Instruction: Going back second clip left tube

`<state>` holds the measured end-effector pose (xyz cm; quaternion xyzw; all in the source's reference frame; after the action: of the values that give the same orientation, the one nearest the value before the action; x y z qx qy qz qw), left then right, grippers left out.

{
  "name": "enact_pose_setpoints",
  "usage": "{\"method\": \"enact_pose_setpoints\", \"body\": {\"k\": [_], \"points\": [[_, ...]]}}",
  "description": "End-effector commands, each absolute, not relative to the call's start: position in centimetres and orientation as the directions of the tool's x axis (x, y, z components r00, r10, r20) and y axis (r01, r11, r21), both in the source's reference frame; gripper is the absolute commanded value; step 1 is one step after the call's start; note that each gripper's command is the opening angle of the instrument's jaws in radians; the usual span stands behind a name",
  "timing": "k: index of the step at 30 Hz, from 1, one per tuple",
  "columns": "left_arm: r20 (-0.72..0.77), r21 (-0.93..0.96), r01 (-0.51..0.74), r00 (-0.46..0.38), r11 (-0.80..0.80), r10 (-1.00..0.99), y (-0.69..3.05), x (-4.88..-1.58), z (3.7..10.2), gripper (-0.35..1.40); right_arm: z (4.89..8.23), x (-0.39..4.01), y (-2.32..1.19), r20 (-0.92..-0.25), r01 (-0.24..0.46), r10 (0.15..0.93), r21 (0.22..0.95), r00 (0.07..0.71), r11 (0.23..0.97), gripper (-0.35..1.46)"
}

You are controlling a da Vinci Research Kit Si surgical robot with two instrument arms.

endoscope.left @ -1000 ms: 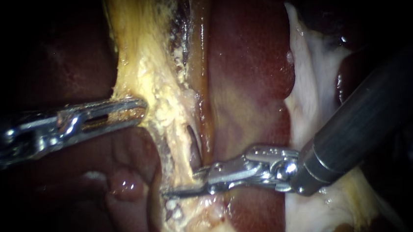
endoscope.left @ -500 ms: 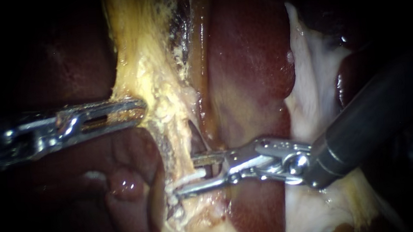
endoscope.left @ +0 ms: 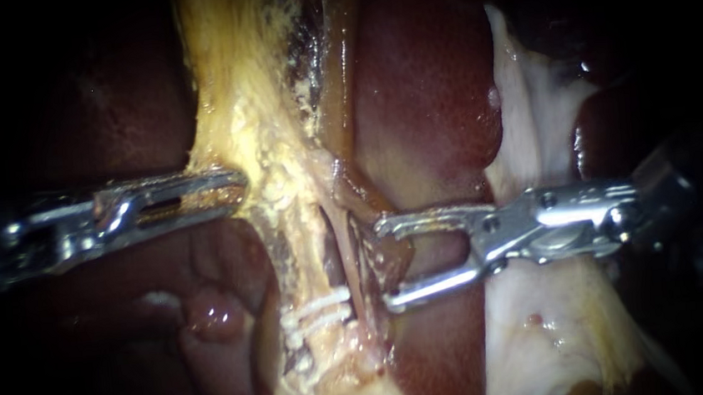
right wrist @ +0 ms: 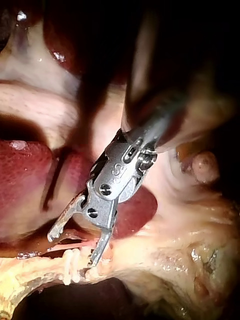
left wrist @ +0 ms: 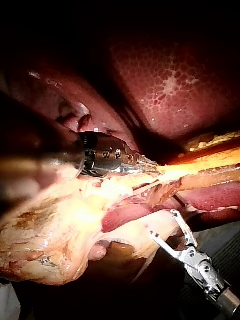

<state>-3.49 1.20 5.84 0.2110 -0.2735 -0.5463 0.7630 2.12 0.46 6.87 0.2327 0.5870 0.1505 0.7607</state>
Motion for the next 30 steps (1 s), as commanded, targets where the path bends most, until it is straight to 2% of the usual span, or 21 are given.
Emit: {"method": "enact_pose_setpoints", "body": {"k": [1, 6, 15, 20, 30], "points": [[0.187, 0.62, 0.719, 0.253, 0.314, -0.949, 1.19, -3.51, 5.85, -0.35, 6.85, 2.1, 0.48, -0.83, 0.043, 0.491, 0.518, 0.264, 0.854, 0.6], [0.192, 0.618, 0.719, 0.252, 0.317, -0.948, 1.11, -3.59, 5.97, -0.35, 6.76, 2.02, 0.56, -0.853, 0.039, 0.451, 0.477, 0.26, 0.878, 0.6], [0.168, 0.623, 0.705, 0.301, 0.338, -0.939, 0.81, -3.9, 6.44, -0.35, 6.78, 2.03, 0.55, -0.857, 0.041, 0.446, 0.47, 0.258, 0.881, 0.6], [0.164, 0.625, 0.703, 0.308, 0.34, -0.937, 0.85, -4.02, 6.6, -0.35, 6.79, 2.03, 0.54, -0.858, 0.044, 0.445, 0.47, 0.257, 0.881, 0.6], [0.158, 0.625, 0.703, 0.311, 0.339, -0.937, 0.9, -4.0, 6.71, -0.35, 6.79, 2.03, 0.53, -0.858, 0.05, 0.444, 0.471, 0.256, 0.881, 0.6]]}}
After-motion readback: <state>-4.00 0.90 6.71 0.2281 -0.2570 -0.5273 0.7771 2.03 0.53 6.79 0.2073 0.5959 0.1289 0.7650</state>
